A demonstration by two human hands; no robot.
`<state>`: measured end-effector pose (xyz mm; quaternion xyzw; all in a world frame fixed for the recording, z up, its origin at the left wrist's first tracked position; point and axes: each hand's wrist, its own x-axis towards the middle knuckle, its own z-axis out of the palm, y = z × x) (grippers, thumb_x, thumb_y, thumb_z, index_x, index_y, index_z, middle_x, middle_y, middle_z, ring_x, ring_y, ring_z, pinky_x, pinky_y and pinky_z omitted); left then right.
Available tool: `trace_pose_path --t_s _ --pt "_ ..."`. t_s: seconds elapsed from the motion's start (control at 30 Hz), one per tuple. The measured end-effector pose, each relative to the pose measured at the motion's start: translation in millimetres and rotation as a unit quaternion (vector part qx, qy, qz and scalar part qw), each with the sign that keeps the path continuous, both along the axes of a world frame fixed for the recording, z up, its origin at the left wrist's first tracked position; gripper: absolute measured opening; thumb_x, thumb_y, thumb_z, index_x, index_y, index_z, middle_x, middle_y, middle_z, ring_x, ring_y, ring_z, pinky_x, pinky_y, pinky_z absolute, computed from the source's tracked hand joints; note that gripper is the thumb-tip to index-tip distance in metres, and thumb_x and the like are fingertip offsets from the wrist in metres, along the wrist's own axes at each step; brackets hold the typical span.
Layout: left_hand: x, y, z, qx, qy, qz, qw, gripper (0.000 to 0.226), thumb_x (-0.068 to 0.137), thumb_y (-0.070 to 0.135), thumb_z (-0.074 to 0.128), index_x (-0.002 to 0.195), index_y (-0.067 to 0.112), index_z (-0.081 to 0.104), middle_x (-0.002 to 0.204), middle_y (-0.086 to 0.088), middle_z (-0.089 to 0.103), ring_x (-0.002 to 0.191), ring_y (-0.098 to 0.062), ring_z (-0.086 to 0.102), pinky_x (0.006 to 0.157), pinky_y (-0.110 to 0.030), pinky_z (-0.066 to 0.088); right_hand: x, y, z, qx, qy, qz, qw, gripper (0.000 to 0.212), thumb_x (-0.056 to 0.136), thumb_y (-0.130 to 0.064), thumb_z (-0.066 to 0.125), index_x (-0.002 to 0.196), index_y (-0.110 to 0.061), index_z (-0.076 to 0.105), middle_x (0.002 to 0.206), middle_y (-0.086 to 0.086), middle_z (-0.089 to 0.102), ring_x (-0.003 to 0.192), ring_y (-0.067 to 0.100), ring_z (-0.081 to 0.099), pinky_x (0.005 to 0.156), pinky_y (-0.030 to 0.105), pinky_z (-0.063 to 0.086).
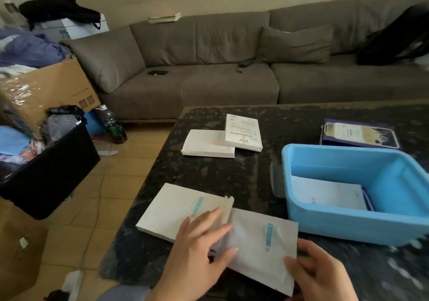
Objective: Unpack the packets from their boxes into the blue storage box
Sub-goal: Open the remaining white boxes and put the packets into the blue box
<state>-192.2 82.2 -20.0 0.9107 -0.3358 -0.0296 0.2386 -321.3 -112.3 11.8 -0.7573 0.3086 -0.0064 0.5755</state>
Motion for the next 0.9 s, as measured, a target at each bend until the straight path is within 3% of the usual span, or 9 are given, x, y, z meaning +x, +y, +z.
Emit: trace_pose_path --t_s 0.17,0.23,0.33,0.4,0.47,0.57,0.63,0.77,0.9 --pt "-8.4 -55.3 80.6 -0.131 -0.024 -0.106 0.985 0.053 0.087 0.062 0.056 0.137 0.046 0.050 0.146 0.039 0.033 0.135 0.017 0.029 0.110 -0.013 0.029 -30.5 -22.7 32.3 -0.032 -0.063 0.067 0.995 0.047 0.085 0.000 0.067 0.088 -0.047 0.073 0.079 -0.012 0.077 0.076 -0.001 0.071 0.072 0.013 0.052" --pt "-4.3 -81.7 112.3 -0.107 0.104 -0.172 0.974 0.055 0.085 0.055 0.066 0.137 0.044 0.051 0.136 0.036 0.047 0.120 0.016 0.048 0.105 -0.017 0.043 -36.9 -32.9 47.6 -0.062 -0.103 0.091 0.989 0.058 0.085 0.000 0.067 0.093 -0.057 0.066 0.083 -0.014 0.077 0.083 0.000 0.072 0.076 0.017 0.054" --pt "8.0 -107.7 132.8 -0.054 0.284 -0.243 0.926 0.039 0.083 0.038 0.075 0.120 0.027 0.068 0.113 0.009 0.072 0.099 -0.003 0.069 0.093 -0.028 0.055 -42.5 -49.7 65.6 -0.077 -0.174 0.103 0.976 0.061 0.084 0.004 0.066 0.094 -0.057 0.067 0.080 -0.011 0.077 0.080 0.001 0.072 0.070 0.012 0.053" --pt "12.7 -114.5 131.7 -0.079 0.324 -0.261 0.906 0.020 0.087 0.019 0.074 0.106 0.014 0.073 0.103 -0.002 0.076 0.095 -0.014 0.072 0.086 -0.029 0.057 -42.2 -58.2 71.8 -0.054 -0.219 0.072 0.972 0.053 0.081 0.001 0.071 0.087 -0.052 0.071 0.074 -0.003 0.077 0.070 0.003 0.071 0.064 0.011 0.051" --pt "12.3 -120.0 129.0 -0.154 0.350 -0.235 0.894 0.015 0.086 0.015 0.073 0.100 0.008 0.074 0.098 -0.008 0.077 0.092 -0.020 0.073 0.082 -0.031 0.057 -41.9 -64.4 73.6 0.014 -0.274 0.009 0.961 0.022 0.068 -0.029 0.084 0.087 -0.037 0.075 0.071 0.009 0.076 0.065 0.009 0.067 0.061 0.015 0.051" --pt "4.1 -134.0 130.2 -0.313 0.397 -0.142 0.851 0.020 0.081 0.022 0.071 0.098 0.012 0.075 0.099 -0.010 0.076 0.093 -0.023 0.073 0.083 -0.035 0.055 -41.1 -76.7 65.4 0.122 -0.298 -0.040 0.946 0.084 0.033 -0.062 0.090 0.100 -0.016 0.072 0.086 0.016 0.076 0.078 0.019 0.073 0.065 0.022 0.057" --pt "-3.3 -147.1 132.9 -0.400 0.434 -0.063 0.804 0.022 0.083 0.022 0.068 0.103 0.014 0.072 0.103 -0.006 0.076 0.098 -0.021 0.072 0.085 -0.040 0.055 -36.3 -79.5 65.7 0.138 -0.276 -0.041 0.950 0.091 0.035 -0.062 0.091 0.109 -0.013 0.067 0.095 0.012 0.076 0.086 0.024 0.074 0.068 0.027 0.059" --pt "-16.5 -166.6 136.5 -0.446 0.438 0.005 0.780 0.019 0.087 0.020 0.067 0.105 0.017 0.069 0.104 0.000 0.075 0.100 -0.018 0.071 0.088 -0.044 0.057 -30.7 -86.5 65.2 0.091 -0.263 -0.077 0.957 0.078 0.048 -0.061 0.086 0.107 -0.012 0.070 0.092 0.008 0.077 0.078 0.027 0.074 0.057 0.035 0.059" --pt "-5.3 -170.8 141.4 -0.455 0.448 -0.017 0.769 0.026 0.075 0.024 0.071 0.100 0.015 0.070 0.101 -0.004 0.075 0.097 -0.020 0.071 0.078 -0.035 0.056 -33.1 -108.1 72.5 0.025 -0.235 -0.051 0.970 0.022 0.080 -0.019 0.071 0.101 -0.012 0.071 0.085 0.009 0.076 0.064 0.036 0.068 0.059 0.041 0.057"
